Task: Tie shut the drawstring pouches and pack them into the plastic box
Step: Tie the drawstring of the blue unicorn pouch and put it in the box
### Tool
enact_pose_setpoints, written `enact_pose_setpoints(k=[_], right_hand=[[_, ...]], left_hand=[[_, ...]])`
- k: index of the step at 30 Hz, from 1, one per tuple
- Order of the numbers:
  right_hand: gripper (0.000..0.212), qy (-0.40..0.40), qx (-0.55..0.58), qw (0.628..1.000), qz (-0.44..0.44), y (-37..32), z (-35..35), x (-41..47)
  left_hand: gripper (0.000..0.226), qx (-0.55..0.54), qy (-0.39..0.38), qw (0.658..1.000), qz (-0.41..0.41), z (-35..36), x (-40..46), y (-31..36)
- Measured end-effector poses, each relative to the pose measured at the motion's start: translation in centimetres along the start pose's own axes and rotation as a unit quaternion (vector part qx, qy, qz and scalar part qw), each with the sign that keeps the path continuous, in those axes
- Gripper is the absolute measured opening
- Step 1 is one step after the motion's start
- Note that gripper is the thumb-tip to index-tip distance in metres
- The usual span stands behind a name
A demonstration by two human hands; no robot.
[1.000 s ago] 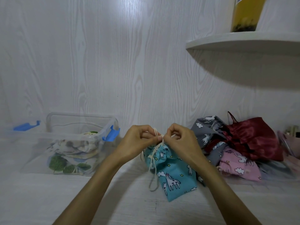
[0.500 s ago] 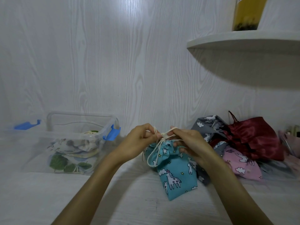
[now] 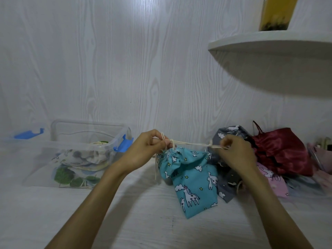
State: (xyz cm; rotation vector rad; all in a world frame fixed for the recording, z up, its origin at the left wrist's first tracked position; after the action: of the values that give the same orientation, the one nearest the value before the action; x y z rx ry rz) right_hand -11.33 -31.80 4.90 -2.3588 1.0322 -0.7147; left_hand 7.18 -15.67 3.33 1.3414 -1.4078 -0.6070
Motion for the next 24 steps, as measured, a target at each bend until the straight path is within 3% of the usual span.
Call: enact_pose_setpoints(k=[1,3,5,8,10,16,21,24], right_hand=[[0.023,-0.041,-0.046,0.997,0.035,0.6,-0.2,0.0],[0.060,-0.149,-0.078,0.984,0.066,1.4,0.1,0.2],[0.077,-0.165,-0.008,0.986,0.002,-0.2,-0.4,-0.1],[0.043,-0.252,0.114,0.954,-0.119,-4.6,0.5,-2.0],[0.029,-0.291,0.097,0.941,-0.142,-6.3,2.5,-2.5],[0.017,-0.249,0.060,0.954,-0.157,-6.6,5.7,-1.6],[0.013,-0.151,0.090,0.970,-0.170,-6.7,4.4,-1.3],[0.010,-0.045,0.063,0.975,-0.208,-6.9,2.6,-1.4]], left_hand=[[0.008,-0.004,0.004,1.000,0.002,-0.1,0.0,0.0],[0.007,0.004,0.006,1.000,0.003,0.1,0.0,0.1],[0.007,0.004,-0.003,1.000,0.007,0.5,0.1,0.2],[0.007,-0.006,-0.015,1.000,0.013,1.2,0.3,0.3],[0.009,-0.010,-0.016,1.000,0.015,1.3,0.2,0.4],[0.007,0.022,0.017,0.999,0.020,1.2,0.2,0.5],[0.001,-0.005,0.124,0.992,0.012,0.3,-0.2,0.7],[0.005,-0.058,0.191,0.980,-0.009,-0.7,-0.7,0.3]])
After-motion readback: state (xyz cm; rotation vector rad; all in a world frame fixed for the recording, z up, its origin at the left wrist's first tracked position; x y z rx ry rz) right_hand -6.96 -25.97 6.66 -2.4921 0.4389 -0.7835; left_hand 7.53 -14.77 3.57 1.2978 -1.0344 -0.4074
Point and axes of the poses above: each hand's wrist, its own x-axis towards the middle knuckle, its own z-axis out of the palm, y = z × x, the point moved 6 cm from there along x, towards the middle knuckle, and after that the axes turned 15 degrees about -y, right-handed, at the moved point
